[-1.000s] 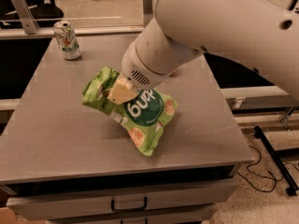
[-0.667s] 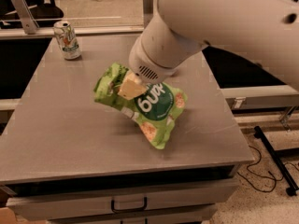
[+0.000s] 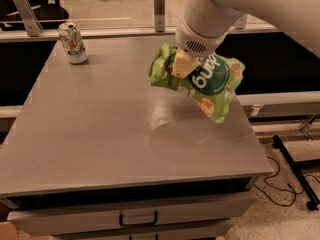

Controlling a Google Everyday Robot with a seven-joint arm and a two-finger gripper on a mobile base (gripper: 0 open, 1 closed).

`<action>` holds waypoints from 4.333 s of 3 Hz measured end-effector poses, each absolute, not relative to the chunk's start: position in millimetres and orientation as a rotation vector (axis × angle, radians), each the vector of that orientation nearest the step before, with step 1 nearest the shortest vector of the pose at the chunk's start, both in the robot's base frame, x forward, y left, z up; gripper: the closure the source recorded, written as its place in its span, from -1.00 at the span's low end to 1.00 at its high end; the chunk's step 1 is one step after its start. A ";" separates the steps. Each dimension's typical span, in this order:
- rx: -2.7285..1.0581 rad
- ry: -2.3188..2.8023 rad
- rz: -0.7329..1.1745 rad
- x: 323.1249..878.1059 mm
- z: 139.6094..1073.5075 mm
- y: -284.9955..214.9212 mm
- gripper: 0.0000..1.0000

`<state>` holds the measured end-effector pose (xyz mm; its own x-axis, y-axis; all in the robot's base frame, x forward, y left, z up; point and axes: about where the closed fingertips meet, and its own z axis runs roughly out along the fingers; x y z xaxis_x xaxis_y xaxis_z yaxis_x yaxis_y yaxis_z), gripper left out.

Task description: Move green rice chip bag near orange

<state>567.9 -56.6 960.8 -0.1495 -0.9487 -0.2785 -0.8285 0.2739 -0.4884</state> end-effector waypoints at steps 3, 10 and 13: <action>-1.523 2.107 -0.550 633.3 955.6 -152.9 1.00; -1.475 2.281 -0.436 651.8 867.9 -173.9 -1.00; -1.475 2.291 -0.397 650.7 856.9 -161.7 -1.00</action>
Offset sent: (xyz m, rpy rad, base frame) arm 0.0766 -0.1233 0.0065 -0.2028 -0.0898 -0.1928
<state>650.7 -161.7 856.9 -0.3734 -0.9127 -0.1661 -0.8036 0.4077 -0.4336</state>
